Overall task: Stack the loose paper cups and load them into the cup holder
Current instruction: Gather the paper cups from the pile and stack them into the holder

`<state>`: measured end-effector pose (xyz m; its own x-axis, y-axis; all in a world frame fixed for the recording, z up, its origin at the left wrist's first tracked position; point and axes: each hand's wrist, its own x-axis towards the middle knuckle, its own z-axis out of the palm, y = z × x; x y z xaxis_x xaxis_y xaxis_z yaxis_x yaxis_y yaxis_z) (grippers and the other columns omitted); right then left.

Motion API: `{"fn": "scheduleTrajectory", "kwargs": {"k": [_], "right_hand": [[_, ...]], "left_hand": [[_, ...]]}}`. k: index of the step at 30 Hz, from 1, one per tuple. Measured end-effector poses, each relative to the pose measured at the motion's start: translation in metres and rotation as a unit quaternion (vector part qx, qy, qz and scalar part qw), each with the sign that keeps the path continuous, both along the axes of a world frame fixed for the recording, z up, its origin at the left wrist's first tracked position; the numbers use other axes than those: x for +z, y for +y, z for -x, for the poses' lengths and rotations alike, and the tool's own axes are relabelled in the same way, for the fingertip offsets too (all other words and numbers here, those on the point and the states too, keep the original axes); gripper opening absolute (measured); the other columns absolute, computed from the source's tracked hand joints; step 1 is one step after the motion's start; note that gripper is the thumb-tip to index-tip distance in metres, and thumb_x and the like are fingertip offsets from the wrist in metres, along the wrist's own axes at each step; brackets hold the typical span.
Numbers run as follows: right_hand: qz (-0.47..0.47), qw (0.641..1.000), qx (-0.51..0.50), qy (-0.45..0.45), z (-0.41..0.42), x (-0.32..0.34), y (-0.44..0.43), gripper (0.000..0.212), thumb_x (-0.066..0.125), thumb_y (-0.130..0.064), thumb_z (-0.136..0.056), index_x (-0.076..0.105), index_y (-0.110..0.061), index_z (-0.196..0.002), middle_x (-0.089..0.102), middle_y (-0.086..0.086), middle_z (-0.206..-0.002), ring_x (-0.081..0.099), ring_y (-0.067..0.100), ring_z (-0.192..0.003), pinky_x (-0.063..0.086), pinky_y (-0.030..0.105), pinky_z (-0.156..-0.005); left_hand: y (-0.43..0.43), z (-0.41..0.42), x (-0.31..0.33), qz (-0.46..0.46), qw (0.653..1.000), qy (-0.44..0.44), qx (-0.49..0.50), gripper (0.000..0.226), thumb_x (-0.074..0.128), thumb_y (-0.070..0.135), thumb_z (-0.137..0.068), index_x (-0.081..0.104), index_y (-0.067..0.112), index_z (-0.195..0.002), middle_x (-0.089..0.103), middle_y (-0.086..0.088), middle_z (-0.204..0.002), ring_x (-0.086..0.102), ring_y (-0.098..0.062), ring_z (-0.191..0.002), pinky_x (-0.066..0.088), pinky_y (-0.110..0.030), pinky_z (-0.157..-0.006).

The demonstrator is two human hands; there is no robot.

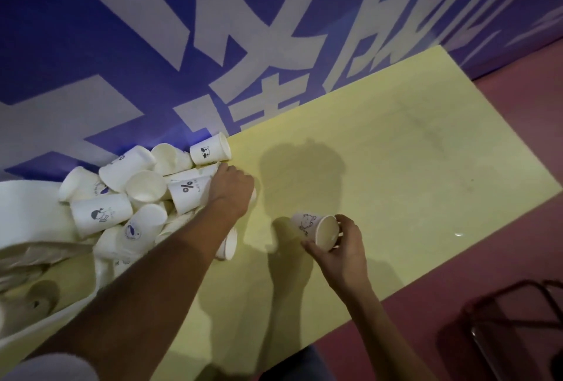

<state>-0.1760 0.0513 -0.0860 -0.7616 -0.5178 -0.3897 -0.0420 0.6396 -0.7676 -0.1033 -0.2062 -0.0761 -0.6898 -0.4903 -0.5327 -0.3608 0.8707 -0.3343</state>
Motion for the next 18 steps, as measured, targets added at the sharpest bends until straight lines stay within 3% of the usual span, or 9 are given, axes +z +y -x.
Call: {"fn": "scheduleTrajectory", "kwargs": {"k": [2,3,4,6,8,10,12,16,18], "right_hand": [[0.026,1.000,-0.008,-0.001,0.000,0.006,-0.003,0.059,0.092,-0.043,-0.070,0.050,-0.043,-0.112,0.051,-0.015,-0.114,0.061,0.009,-0.098,0.057,0.027,-0.075],[0.031,0.999,-0.008,0.001,-0.001,0.009,-0.005,0.059,0.091,-0.045,-0.071,0.053,-0.041,-0.116,0.051,-0.013,-0.116,0.060,0.009,-0.100,0.056,0.027,-0.076],[0.035,0.999,-0.008,0.007,-0.003,0.011,-0.008,0.066,0.088,-0.052,-0.070,0.055,-0.035,-0.124,0.051,-0.011,-0.119,0.059,0.010,-0.103,0.056,0.027,-0.078],[0.051,0.999,-0.002,0.020,-0.008,0.019,-0.016,0.077,0.077,-0.068,-0.069,0.055,-0.032,-0.133,0.050,-0.015,-0.121,0.057,0.006,-0.106,0.053,0.024,-0.080],[0.076,0.997,0.014,0.026,-0.014,0.033,-0.026,0.068,0.067,-0.074,-0.071,0.052,-0.045,-0.130,0.048,-0.023,-0.120,0.056,-0.002,-0.106,0.050,0.019,-0.078],[0.095,0.994,0.035,0.031,-0.024,0.043,-0.039,0.061,0.062,-0.074,-0.076,0.048,-0.052,-0.131,0.047,-0.027,-0.122,0.054,-0.004,-0.111,0.051,0.021,-0.082],[0.106,0.993,0.051,0.027,-0.037,0.052,-0.051,0.070,0.061,-0.073,-0.079,0.051,-0.040,-0.140,0.048,-0.025,-0.126,0.053,-0.003,-0.115,0.052,0.023,-0.085],[0.138,0.986,0.090,0.024,-0.082,0.070,-0.080,0.075,0.069,-0.066,-0.075,0.055,-0.031,-0.140,0.053,-0.022,-0.127,0.056,0.000,-0.114,0.046,0.010,-0.077],[0.151,0.982,0.107,0.026,-0.111,0.078,-0.094,0.073,0.072,-0.064,-0.072,0.058,-0.032,-0.137,0.055,-0.025,-0.126,0.058,0.004,-0.109,0.048,0.011,-0.075]], "left_hand": [[-0.003,-0.002,0.009,-0.049,0.992,0.107,0.041,0.043,0.060,0.046,-0.094,0.048,0.026,-0.131,0.064,-0.002,-0.122,0.058,-0.025,-0.113,0.038,-0.040,-0.100],[-0.003,-0.007,0.015,-0.102,0.974,0.180,0.092,0.050,0.063,0.049,-0.093,0.044,0.028,-0.135,0.063,-0.003,-0.120,0.058,-0.026,-0.110,0.042,-0.041,-0.098],[-0.001,-0.013,0.024,-0.176,0.933,0.265,0.166,0.054,0.065,0.047,-0.093,0.041,0.032,-0.140,0.061,-0.003,-0.121,0.058,-0.026,-0.109,0.045,-0.042,-0.096],[0.006,-0.032,0.044,-0.334,0.790,0.409,0.311,0.057,0.065,0.038,-0.097,0.035,0.043,-0.145,0.056,0.002,-0.131,0.056,-0.018,-0.115,0.047,-0.038,-0.097],[0.017,-0.061,0.060,-0.427,0.661,0.479,0.389,0.058,0.063,0.032,-0.100,0.034,0.050,-0.147,0.049,0.011,-0.145,0.051,-0.009,-0.127,0.044,-0.032,-0.102],[0.029,-0.098,0.072,-0.461,0.573,0.516,0.440,0.055,0.065,0.033,-0.099,0.039,0.056,-0.142,0.053,0.008,-0.144,0.056,-0.012,-0.125,0.049,-0.037,-0.102],[0.038,-0.134,0.077,-0.455,0.512,0.553,0.474,0.054,0.069,0.032,-0.093,0.047,0.053,-0.137,0.064,0.002,-0.129,0.066,-0.017,-0.111,0.057,-0.037,-0.089],[0.049,-0.215,0.089,-0.437,0.418,0.604,0.520,0.055,0.078,0.022,-0.081,0.050,0.034,-0.127,0.076,-0.005,-0.108,0.072,-0.021,-0.092,0.056,-0.030,-0.069],[0.051,-0.255,0.092,-0.418,0.395,0.621,0.532,0.057,0.080,0.011,-0.080,0.044,0.027,-0.122,0.077,-0.008,-0.103,0.071,-0.024,-0.083,0.056,-0.029,-0.061]]}}
